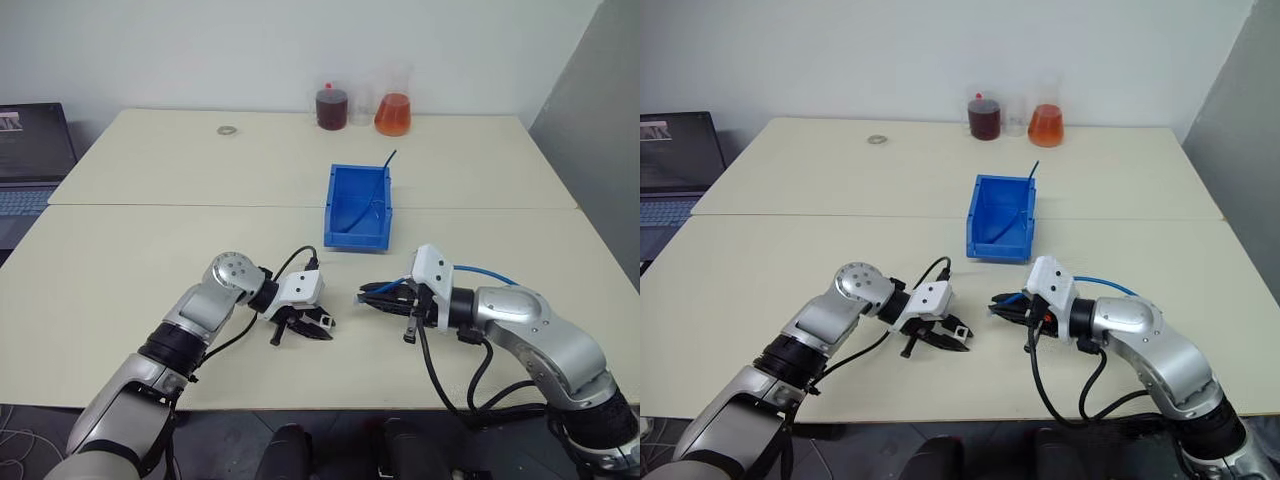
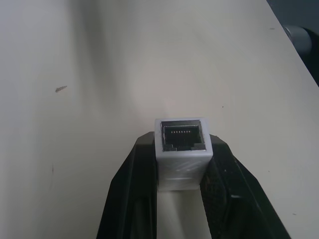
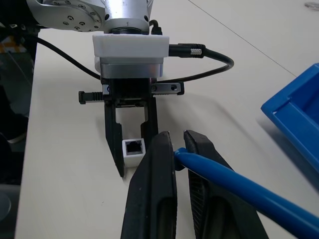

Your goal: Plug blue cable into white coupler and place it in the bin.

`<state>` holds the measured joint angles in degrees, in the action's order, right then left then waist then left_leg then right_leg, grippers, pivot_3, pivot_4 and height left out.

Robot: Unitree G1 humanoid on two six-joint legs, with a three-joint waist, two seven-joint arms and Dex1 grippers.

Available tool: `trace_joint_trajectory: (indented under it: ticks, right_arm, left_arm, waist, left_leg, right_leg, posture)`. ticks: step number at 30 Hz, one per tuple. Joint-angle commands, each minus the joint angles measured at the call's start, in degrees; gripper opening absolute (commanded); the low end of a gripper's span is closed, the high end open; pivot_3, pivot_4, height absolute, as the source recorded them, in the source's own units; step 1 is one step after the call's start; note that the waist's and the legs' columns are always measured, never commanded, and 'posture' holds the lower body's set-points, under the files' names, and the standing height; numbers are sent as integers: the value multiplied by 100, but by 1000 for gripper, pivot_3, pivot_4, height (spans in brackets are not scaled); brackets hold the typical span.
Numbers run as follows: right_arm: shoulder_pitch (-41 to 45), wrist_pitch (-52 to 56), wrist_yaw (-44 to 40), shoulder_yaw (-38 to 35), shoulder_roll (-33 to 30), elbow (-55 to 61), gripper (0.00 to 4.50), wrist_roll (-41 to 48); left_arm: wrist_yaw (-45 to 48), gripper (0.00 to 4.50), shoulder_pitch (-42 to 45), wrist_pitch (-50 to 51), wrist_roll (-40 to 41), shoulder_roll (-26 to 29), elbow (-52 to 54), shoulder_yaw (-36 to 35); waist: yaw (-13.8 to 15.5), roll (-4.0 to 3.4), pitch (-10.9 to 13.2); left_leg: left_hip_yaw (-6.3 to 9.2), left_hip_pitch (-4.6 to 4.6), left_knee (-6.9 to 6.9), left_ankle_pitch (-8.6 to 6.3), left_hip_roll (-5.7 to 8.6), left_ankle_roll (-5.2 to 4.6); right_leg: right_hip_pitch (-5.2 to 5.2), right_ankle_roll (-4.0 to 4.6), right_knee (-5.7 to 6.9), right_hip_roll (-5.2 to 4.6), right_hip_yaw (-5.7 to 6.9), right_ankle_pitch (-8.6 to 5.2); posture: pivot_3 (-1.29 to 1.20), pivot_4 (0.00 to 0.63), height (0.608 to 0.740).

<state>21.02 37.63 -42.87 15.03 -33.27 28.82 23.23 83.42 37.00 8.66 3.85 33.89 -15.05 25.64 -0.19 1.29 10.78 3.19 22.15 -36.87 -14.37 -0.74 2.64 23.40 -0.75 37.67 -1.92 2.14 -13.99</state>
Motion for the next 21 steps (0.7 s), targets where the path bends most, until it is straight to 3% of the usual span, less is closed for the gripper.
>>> trace_joint_trajectory:
  ticks: [1,21]
  right_arm:
    - [236,-207,-140,138,78,-69,54,-140]
    - [239,-52,-353,743,314,-250,54,-346]
  left_arm:
    - [21,815,57,447,-175,-120,309,248]
    - [72,815,-67,925,-189,-69,603,259]
  waist:
    - [11,0,0]
    - [0,0,0]
  left_leg:
    - [0,0,-1,0,0,0]
    - [2,-3,-2,-1,0,-1]
  right_leg:
    - [0,0,0,0,0,0]
    - [-1,0,3,0,-1,0]
  posture:
    - [0,150,740]
    - [0,150,740]
